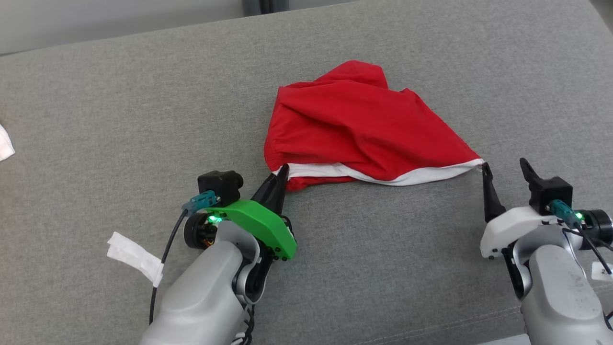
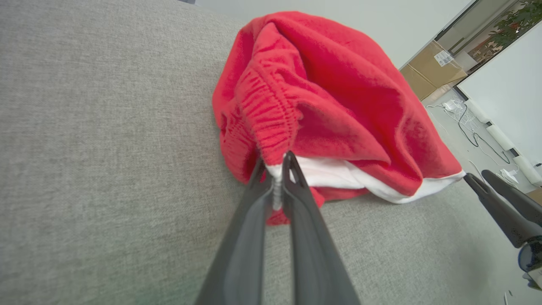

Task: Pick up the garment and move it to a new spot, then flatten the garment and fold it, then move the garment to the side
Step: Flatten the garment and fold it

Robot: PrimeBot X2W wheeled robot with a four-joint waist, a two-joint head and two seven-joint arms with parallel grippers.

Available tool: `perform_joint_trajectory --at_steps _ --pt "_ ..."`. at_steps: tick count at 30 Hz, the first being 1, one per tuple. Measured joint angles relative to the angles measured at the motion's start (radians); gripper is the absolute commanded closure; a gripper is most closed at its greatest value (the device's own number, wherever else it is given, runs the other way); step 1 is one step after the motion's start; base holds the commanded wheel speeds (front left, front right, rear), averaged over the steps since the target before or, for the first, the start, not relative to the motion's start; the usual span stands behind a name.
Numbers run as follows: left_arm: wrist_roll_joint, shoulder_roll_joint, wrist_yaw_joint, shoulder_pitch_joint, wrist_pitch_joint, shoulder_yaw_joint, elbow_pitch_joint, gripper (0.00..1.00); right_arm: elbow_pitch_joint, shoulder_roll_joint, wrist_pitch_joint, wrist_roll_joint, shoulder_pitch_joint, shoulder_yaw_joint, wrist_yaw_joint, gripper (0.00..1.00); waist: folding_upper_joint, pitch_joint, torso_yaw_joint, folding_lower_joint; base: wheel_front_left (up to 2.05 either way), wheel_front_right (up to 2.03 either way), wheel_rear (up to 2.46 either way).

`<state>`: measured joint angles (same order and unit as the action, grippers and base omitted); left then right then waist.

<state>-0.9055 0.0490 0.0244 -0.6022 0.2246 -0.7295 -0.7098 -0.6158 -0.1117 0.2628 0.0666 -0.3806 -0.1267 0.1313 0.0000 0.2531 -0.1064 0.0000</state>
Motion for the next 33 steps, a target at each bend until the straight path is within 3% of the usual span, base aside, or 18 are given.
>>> perform_joint_trajectory --at_steps 5,9,11,13,16,22,23,24,27,33 --pt "0.001 0.000 0.000 -0.005 0.006 -0.005 0.009 1.00 -0.146 -0.013 0.000 -0.031 -0.082 0.082 0.000 0.00 0.0000 0.016 0.025 0.0000 0.00 0.00 0.00" --pt "0.001 0.000 0.000 -0.005 0.009 -0.006 0.015 1.00 -0.193 -0.017 0.000 -0.062 -0.118 0.132 0.000 0.00 0.0000 0.027 0.037 0.0000 0.00 0.00 0.00" --pt "0.001 0.000 -0.003 -0.005 0.010 -0.006 0.017 1.00 -0.194 -0.016 0.000 -0.071 -0.126 0.148 0.000 0.18 0.0000 0.029 0.040 0.0000 0.00 0.00 0.00" --pt "0.001 0.000 -0.004 -0.005 0.012 -0.005 0.019 1.00 -0.195 -0.018 0.000 -0.079 -0.129 0.158 0.000 0.53 0.0000 0.030 0.042 0.0000 0.00 0.00 0.00" --pt "0.001 0.002 -0.004 -0.005 0.014 -0.004 0.020 1.00 -0.209 -0.019 0.000 -0.091 -0.135 0.175 0.000 0.70 0.0000 0.029 0.043 0.0000 0.00 0.00 0.00" --pt "0.001 0.005 -0.007 -0.004 0.019 -0.003 0.020 1.00 -0.240 -0.027 0.000 -0.111 -0.137 0.164 0.000 0.78 0.0000 0.018 0.041 0.0000 0.00 0.00 0.00" --pt "0.001 0.006 -0.007 -0.003 0.019 -0.001 0.021 1.00 -0.240 -0.028 0.000 -0.112 -0.136 0.160 0.000 0.85 0.0000 0.014 0.040 0.0000 0.00 0.00 0.00" --pt "0.001 0.008 -0.006 -0.003 0.021 0.002 0.023 1.00 -0.229 -0.028 0.000 -0.118 -0.133 0.156 0.000 0.99 0.0000 0.009 0.039 0.0000 0.00 0.00 0.00" --pt "0.003 0.012 -0.002 -0.001 0.025 0.010 0.036 1.00 -0.174 -0.022 0.000 -0.143 -0.115 0.150 0.000 1.00 0.0000 -0.006 0.036 0.0000 0.00 0.00 0.00" --pt "0.029 0.033 0.003 0.008 0.033 0.048 0.141 1.00 0.049 -0.026 0.000 -0.180 -0.051 0.164 0.000 1.00 0.0000 -0.068 0.028 0.0000 0.00 0.00 0.00"
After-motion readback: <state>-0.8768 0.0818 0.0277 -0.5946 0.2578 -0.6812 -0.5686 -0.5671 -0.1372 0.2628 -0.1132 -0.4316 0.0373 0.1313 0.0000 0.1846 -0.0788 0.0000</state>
